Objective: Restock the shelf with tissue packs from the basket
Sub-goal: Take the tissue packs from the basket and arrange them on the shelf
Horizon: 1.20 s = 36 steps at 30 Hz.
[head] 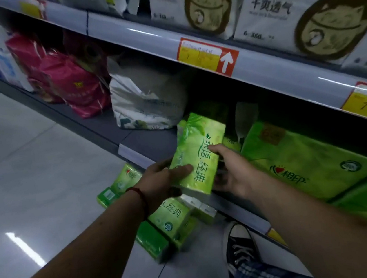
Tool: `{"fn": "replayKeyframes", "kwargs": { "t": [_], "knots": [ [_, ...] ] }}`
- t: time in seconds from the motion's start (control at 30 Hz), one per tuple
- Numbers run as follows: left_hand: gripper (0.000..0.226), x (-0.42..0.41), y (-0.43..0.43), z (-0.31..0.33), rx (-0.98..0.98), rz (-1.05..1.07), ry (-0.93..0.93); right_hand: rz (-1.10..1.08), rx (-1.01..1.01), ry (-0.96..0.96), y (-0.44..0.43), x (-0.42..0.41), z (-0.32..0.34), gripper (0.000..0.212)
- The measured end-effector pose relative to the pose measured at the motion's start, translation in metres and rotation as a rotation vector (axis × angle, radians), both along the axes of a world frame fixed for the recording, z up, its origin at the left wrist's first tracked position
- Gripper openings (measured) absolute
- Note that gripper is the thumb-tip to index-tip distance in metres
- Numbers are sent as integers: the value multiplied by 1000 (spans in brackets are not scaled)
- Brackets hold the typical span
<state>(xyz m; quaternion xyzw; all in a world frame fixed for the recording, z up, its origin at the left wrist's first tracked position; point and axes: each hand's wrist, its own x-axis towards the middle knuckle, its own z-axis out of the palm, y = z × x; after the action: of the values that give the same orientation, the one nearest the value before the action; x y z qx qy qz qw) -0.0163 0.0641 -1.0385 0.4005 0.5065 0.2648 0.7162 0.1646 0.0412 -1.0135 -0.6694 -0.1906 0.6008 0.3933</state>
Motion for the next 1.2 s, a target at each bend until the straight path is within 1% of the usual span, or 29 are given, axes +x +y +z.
{"fn": "replayKeyframes", "kwargs": {
  "t": [0.07, 0.1, 0.13, 0.2, 0.23, 0.27, 0.37, 0.4, 0.47, 0.5, 0.53, 0.6, 0.67, 0.77, 0.83, 0.93, 0.97, 1.03, 1.2],
  "knots": [
    [23, 10, 6, -7, 14, 91, -31, -71, 11, 27, 5, 5, -5, 30],
    [27, 14, 9, -9, 23, 138, -40, -114, 21, 43, 7, 6, -8, 30],
    [40, 20, 11, -12, 44, 174, -41, -154, 32, 59, 8, 8, -10, 31],
    [77, 31, 14, -17, 86, 233, -42, -213, 58, 95, 9, 11, -14, 32],
    [85, 35, 14, -19, 94, 263, -46, -219, 64, 110, 8, 11, -15, 34],
    [83, 39, 15, -22, 96, 283, -57, -208, 56, 119, 7, 12, -15, 37],
    [60, 48, 12, -25, 94, 314, -93, -111, -41, 125, -1, 8, -17, 48],
    [57, 52, 11, -25, 95, 329, -101, -84, -76, 142, -5, 6, -18, 52],
    [59, 59, 11, -24, 102, 354, -96, -89, -106, 232, -10, 3, -22, 57],
    [63, 63, 12, -24, 111, 357, -86, -135, -90, 298, -11, 1, -24, 52],
    [67, 67, 13, -24, 120, 354, -84, -211, -54, 369, -11, -2, -25, 43],
    [71, 75, 17, -22, 139, 326, -78, -400, 53, 515, -6, -6, -26, 27],
    [65, 85, 22, -21, 163, 300, -42, -524, 130, 596, 4, -5, -27, 24],
    [57, 98, 31, -20, 173, 289, -38, -580, 160, 553, 18, 3, -27, 28],
    [56, 105, 35, -19, 167, 277, -37, -528, 127, 496, 23, 7, -25, 33],
    [49, 109, 41, -21, 164, 291, -15, -397, 68, 398, 29, 10, -21, 54],
    [47, 109, 44, -22, 171, 291, -2, -374, 66, 363, 32, 11, -22, 58],
    [47, 110, 48, -24, 180, 277, 10, -387, 93, 325, 39, 12, -24, 55],
    [59, 117, 49, -21, 201, 180, 9, -437, 159, 234, 42, 15, -31, 26]
  ]
}}
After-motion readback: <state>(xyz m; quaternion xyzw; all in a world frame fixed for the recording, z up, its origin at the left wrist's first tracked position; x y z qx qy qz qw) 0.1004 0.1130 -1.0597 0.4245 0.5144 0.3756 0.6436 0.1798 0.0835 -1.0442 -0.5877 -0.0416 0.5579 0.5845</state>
